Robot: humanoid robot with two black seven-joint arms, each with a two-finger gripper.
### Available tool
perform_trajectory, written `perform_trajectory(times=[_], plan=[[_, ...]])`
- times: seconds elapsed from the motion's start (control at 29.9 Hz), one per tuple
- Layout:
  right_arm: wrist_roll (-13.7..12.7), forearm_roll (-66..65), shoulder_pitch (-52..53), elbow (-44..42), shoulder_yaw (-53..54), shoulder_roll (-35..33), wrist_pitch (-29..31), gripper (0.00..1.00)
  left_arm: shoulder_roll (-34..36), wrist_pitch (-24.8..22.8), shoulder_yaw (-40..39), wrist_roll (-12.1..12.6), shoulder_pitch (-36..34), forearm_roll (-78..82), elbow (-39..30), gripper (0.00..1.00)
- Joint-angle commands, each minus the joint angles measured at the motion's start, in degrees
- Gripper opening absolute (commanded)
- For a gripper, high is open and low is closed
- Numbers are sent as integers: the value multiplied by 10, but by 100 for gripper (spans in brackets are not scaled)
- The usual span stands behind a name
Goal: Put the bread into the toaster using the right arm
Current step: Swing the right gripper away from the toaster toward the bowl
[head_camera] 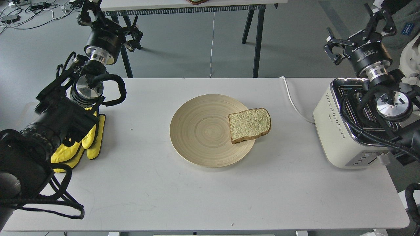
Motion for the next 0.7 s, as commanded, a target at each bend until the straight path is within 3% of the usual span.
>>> perform_trajectory(times=[0.0, 0.3, 0.67], plan=[[-1, -2, -1, 2, -3, 1, 0, 99, 0, -1, 0, 0, 0, 0, 0, 100], [-3, -51, 35, 10, -55, -8, -22, 99, 2, -7, -4, -1, 2, -1, 1, 100], [-2, -312, 85, 21, -149, -26, -90, 99, 2, -7, -8, -1, 3, -2, 0, 100]])
